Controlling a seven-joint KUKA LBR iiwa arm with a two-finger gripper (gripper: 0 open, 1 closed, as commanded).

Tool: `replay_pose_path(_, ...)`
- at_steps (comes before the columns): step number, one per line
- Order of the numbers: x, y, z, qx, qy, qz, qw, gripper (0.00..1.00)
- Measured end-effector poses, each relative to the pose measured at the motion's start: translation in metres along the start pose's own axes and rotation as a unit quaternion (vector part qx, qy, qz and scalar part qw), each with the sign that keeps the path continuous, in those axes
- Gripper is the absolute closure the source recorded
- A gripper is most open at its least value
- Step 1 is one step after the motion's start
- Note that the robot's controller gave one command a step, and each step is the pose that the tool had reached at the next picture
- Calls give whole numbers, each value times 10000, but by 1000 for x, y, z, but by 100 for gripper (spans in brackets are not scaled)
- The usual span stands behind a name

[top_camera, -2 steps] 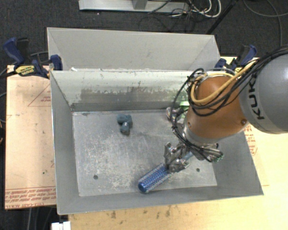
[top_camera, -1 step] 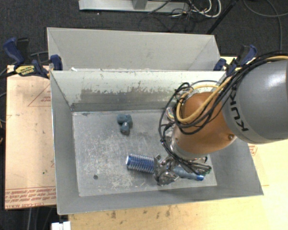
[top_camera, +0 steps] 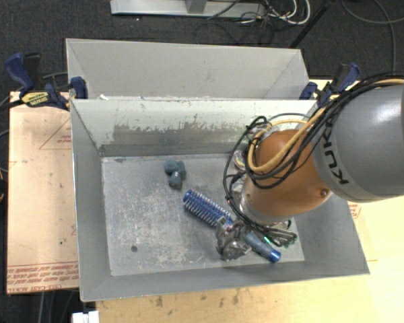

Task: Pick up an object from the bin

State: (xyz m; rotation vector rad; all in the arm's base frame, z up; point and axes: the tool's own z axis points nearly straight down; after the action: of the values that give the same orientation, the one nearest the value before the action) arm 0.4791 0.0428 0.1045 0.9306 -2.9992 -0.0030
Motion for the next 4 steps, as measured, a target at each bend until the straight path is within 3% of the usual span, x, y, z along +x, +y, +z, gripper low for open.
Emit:
replay_pose_path(1,-50,-25,-76,22,-50,874,9962,0)
replay_pose_path(2,-53,4,26,1,-22,41,10000,0)
replay_pose_path(3,-49,-47,-55,43,-54,500,9987,0)
replay_pose_path(4,-41,-65,-28,8,-2,-759,9971,0)
